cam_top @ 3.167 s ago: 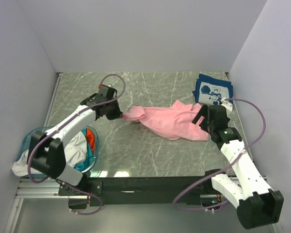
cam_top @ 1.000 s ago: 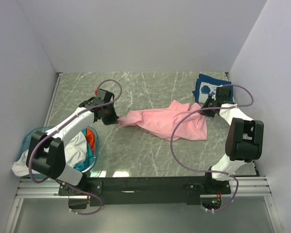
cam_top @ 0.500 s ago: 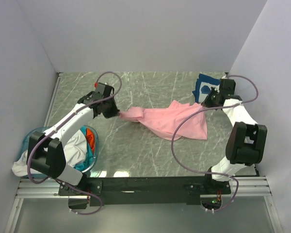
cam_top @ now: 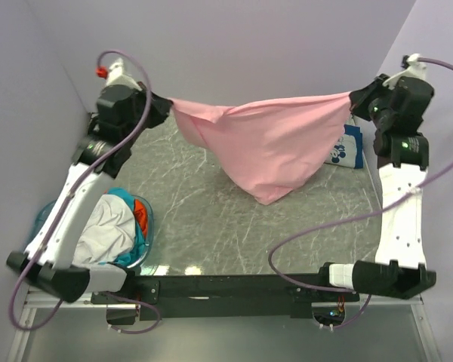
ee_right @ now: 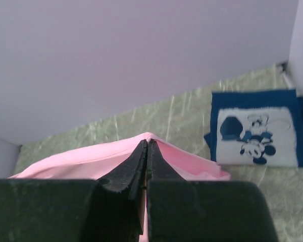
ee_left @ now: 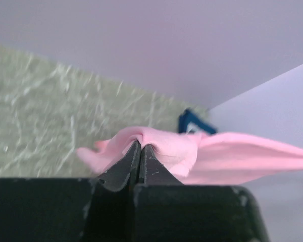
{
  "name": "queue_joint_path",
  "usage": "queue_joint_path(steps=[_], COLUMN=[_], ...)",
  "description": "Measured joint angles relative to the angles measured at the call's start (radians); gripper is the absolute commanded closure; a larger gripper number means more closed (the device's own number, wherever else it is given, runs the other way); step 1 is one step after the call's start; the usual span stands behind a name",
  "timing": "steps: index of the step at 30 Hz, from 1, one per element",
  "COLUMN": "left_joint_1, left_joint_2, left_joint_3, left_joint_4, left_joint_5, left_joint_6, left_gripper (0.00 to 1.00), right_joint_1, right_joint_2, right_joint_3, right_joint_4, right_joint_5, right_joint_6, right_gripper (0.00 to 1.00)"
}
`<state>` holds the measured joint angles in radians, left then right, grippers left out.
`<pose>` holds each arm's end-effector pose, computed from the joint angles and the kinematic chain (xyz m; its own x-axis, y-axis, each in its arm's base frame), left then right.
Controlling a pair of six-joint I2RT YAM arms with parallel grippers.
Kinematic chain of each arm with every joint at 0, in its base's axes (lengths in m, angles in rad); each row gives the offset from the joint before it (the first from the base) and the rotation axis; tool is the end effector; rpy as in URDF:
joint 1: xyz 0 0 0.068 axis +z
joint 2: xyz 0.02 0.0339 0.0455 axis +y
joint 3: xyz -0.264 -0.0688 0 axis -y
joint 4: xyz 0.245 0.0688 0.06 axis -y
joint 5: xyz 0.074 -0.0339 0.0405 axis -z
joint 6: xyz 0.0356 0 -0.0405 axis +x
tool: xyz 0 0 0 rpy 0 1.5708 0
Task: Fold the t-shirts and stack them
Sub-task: Flatten the tshirt out
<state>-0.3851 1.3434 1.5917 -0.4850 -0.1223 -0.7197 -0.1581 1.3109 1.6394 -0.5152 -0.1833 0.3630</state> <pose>0.2699 -0.1047 0.4634 -0.3367 -0.5694 -0.7499 0.0545 0.7833 -0.6193 0.2694 -0.0364 0.4842 -0.1792 0.3821 -0.9066 0.0445 0.9237 0.3805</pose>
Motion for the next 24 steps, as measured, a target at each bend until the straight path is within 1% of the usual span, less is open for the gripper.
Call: queue_joint_path(steps=[3, 8, 12, 18, 24], left_joint_1=[0.000, 0.000, 0.000, 0.000, 0.000], left_joint_2=[-0.108, -0.252, -0.317, -0.283, -0.133], left_joint_3=[0.000, 0.000, 0.016, 0.080, 0.098], left_joint_4=[0.063, 0.149, 0.195, 0.230, 0.240], left_joint_5=[-0.023, -0.050, -0.057, -0.044, -0.002], left_joint_6=[0.010, 0.028, 0.046, 0.067, 0.073], left_gripper=[1.00, 1.00, 1.00, 1.00, 1.00], right_joint_1=[0.000, 0.000, 0.008, 0.022, 0.023], right_joint_2=[-0.069, -0.191, -0.256, -0.274, -0.200], right_joint_3=[0.032, 0.035, 0.064, 0.089, 0.086], right_joint_4=[0.000, 0.006, 0.014, 0.061, 0.066], right_joint_5=[0.018, 0.028, 0.034, 0.034, 0.033], right_joint_6=[-0.006, -0.013, -0.013, -0.013, -0.015], right_gripper=[1.00, 1.00, 1.00, 1.00, 1.00])
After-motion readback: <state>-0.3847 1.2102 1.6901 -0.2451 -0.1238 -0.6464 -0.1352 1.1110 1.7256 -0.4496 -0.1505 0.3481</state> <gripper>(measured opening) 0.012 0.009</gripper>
